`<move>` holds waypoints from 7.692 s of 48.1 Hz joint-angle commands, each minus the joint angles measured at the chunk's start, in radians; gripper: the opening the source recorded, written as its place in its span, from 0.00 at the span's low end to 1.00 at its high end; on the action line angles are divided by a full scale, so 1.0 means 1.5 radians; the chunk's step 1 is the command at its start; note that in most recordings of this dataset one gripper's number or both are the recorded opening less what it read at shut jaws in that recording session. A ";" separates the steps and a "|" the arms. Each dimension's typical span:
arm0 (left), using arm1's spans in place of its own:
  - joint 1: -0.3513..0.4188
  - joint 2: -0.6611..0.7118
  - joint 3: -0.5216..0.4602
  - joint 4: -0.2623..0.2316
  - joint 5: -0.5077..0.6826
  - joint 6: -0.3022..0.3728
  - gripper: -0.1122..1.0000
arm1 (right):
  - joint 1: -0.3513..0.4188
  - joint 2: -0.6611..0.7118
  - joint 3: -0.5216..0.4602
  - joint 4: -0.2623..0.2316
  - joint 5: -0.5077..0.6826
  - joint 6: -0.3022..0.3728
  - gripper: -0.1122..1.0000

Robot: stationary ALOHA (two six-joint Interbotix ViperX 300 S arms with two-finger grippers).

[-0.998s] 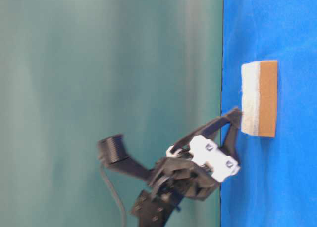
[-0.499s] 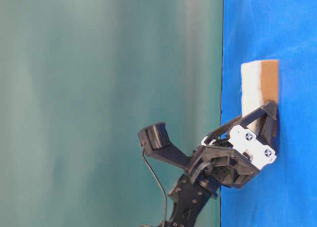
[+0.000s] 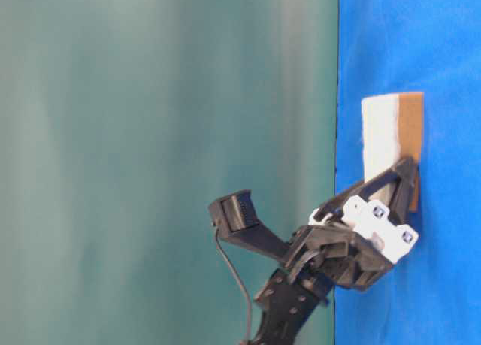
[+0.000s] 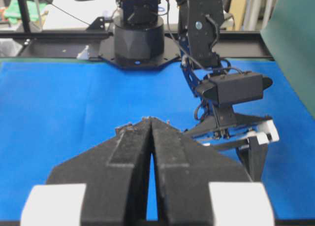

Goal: Hand over the sponge with the left arm and wipe it with the right arm.

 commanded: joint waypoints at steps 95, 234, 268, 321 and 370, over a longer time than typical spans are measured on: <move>-0.210 -0.370 0.011 -0.002 0.266 -0.271 0.52 | 0.032 0.336 -0.219 0.011 -0.021 0.071 0.76; -0.200 -0.531 0.168 0.000 0.149 -0.229 0.85 | 0.027 0.479 -0.272 0.014 0.134 0.093 0.43; -0.195 -0.530 0.173 -0.001 0.142 -0.226 0.85 | 0.019 0.717 -0.297 0.016 0.042 0.092 0.43; -0.194 -0.529 0.173 0.000 0.136 -0.226 0.85 | 0.012 0.717 -0.298 0.056 0.044 0.099 0.39; -0.195 -0.529 0.175 -0.001 0.131 -0.228 0.85 | -0.148 0.703 -0.294 0.030 0.077 0.065 0.38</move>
